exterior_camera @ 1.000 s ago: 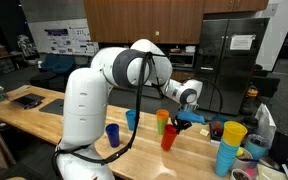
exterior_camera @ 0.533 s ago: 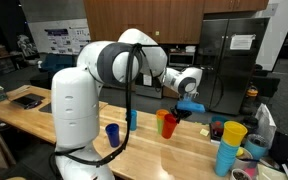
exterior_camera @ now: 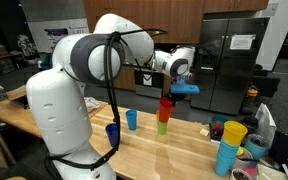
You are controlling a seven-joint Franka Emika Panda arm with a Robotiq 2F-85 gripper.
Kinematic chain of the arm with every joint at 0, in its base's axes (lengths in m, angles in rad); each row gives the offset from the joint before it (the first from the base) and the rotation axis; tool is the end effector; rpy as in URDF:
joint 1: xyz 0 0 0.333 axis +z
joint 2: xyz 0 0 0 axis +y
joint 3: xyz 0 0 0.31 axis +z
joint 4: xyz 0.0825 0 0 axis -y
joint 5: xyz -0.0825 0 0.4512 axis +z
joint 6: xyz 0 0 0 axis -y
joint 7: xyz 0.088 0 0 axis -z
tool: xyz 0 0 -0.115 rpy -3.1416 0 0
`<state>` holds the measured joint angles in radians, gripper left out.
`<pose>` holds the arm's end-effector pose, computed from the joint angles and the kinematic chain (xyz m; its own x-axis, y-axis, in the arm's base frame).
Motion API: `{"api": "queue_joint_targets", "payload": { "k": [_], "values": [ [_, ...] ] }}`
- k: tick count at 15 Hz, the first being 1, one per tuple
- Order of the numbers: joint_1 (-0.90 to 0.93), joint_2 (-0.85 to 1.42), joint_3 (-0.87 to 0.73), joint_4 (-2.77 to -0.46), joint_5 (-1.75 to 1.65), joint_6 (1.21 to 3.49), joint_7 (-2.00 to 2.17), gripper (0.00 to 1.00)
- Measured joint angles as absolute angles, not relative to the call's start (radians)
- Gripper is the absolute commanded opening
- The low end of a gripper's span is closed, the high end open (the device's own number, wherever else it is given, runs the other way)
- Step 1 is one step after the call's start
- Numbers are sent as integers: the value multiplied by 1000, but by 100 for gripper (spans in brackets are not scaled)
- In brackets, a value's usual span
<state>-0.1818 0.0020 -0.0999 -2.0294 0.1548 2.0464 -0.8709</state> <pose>0.5925 -0.1615 0.4032 0.8650 0.4891 0.1120 0.4985 -0.8631 -0.0811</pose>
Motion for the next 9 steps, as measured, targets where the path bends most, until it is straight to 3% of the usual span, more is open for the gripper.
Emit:
{"api": "queue_joint_targets", "payload": {
  "k": [9],
  "values": [
    [-105,-42,-98,-2001,155,2045,-829,1]
  ]
}}
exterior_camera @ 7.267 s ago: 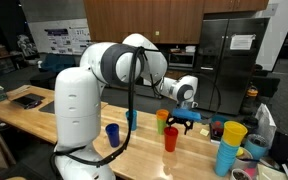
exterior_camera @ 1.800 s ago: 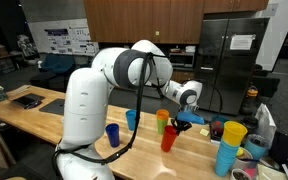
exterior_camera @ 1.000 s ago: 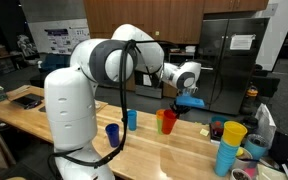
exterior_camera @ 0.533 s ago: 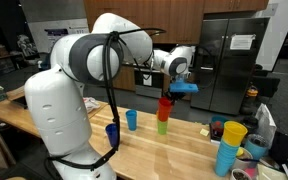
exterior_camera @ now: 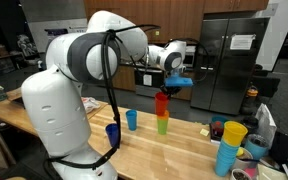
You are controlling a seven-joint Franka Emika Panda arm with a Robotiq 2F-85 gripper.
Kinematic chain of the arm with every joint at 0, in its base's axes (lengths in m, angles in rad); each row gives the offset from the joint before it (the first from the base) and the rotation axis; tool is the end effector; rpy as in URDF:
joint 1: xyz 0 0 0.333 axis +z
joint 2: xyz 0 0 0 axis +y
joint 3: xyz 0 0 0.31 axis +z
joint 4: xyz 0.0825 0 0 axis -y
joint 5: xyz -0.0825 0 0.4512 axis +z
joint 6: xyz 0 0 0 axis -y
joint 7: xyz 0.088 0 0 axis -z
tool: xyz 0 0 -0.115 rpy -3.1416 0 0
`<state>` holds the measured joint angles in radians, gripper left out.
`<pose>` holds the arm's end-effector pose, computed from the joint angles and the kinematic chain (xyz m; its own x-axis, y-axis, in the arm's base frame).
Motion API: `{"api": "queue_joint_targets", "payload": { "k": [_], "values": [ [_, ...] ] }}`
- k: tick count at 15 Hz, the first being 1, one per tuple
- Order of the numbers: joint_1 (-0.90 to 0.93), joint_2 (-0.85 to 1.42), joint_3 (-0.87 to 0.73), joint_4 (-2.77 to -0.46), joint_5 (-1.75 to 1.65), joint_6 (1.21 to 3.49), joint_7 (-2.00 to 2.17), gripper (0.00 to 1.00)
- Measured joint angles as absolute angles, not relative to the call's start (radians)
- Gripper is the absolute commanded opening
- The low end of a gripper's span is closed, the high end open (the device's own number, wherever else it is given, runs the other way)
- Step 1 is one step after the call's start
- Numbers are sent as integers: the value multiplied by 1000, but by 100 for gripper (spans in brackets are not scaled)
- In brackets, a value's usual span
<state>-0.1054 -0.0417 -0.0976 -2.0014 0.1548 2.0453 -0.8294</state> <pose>0.6053 -0.1152 0.4450 0.8371 0.5225 0.1622 0.5347 -0.8441 -0.0401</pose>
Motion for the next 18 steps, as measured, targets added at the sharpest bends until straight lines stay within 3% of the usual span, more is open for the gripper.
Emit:
{"api": "queue_joint_targets", "payload": {
  "k": [18],
  "values": [
    [-89,84,-80,-1859,160,2026,-771,1]
  ]
}}
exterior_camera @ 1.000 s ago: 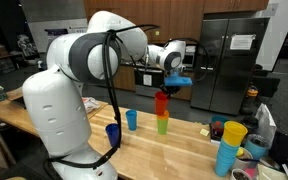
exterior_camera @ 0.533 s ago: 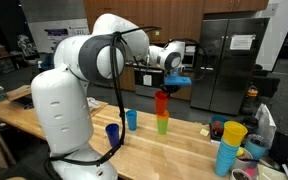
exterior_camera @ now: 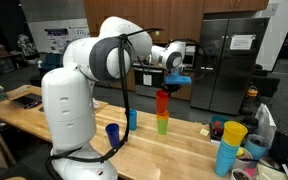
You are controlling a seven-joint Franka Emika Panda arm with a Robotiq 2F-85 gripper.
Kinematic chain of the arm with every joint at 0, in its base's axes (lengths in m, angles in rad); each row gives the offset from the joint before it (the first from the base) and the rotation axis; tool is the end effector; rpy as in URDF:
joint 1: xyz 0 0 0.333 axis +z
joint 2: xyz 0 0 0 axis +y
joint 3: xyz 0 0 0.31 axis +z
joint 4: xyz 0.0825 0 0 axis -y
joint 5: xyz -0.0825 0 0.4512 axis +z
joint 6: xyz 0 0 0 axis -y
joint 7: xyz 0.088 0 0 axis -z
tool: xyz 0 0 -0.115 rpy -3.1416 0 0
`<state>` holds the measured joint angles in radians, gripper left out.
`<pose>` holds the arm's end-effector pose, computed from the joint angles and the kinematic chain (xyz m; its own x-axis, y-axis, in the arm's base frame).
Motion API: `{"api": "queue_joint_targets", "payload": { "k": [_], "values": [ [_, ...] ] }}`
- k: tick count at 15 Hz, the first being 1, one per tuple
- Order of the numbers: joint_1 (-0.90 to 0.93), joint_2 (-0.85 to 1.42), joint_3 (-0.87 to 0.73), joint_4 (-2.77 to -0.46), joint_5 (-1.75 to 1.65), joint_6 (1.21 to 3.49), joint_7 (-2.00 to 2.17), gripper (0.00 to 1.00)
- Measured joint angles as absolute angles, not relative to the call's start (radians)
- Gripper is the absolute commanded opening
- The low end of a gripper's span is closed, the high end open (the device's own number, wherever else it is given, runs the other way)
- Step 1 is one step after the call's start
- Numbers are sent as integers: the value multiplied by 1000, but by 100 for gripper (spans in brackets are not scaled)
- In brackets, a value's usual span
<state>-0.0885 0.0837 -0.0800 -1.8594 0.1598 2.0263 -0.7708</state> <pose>0.6485 -0.0990 0.4413 0.8500 0.5035 0.1551 0.5154 -0.8557 -0.0468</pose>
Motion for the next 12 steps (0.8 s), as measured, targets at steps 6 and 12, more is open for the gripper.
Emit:
{"api": "queue_joint_targets", "payload": {
  "k": [6,12],
  "values": [
    [-90,122,-79,-1818,160,2015,-758,1],
    [-94,147,-79,-1791,160,1999,-754,1]
  ]
}}
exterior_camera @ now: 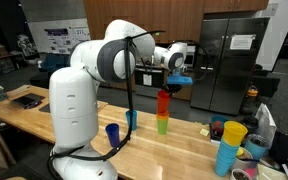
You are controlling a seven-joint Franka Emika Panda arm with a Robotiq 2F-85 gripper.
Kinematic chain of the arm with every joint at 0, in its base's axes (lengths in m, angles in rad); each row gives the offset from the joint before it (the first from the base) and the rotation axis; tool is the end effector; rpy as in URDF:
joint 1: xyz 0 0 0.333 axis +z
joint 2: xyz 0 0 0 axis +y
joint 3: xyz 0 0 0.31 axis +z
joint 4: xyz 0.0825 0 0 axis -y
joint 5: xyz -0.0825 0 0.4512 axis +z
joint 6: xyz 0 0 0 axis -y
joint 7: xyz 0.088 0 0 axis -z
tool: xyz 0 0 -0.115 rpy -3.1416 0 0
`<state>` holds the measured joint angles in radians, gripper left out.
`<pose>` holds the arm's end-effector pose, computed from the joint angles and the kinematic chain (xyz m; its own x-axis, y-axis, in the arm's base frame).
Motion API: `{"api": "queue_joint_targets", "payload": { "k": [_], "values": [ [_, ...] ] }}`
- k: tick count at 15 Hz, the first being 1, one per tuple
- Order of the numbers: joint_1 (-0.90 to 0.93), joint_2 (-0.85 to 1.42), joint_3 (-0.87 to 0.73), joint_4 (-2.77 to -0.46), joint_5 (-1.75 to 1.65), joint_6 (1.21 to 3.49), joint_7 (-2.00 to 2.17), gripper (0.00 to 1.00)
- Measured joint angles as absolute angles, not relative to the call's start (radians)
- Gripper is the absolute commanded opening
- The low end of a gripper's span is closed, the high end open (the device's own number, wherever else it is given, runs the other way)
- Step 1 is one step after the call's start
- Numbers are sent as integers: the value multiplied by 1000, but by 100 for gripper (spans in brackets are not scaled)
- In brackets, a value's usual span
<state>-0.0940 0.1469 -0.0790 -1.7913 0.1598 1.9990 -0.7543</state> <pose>0.6649 -0.1034 0.4341 0.8616 0.4891 0.1355 0.5000 -0.8639 -0.0609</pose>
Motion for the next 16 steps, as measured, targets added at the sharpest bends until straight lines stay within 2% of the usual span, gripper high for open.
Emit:
{"api": "queue_joint_targets", "payload": {
  "k": [7,8,9,10,11,13,16],
  "values": [
    [-107,175,-79,-1773,160,1993,-753,1],
    [-109,180,-79,-1773,160,1993,-753,15],
    [-112,185,-79,-1773,160,1993,-753,2],
    [-114,191,-79,-1773,160,1993,-753,4],
    [-116,196,-79,-1773,160,1993,-753,32],
    [-119,203,-79,-1773,158,1993,-751,30],
    [-122,210,-79,-1773,155,1993,-747,46]
  ]
}}
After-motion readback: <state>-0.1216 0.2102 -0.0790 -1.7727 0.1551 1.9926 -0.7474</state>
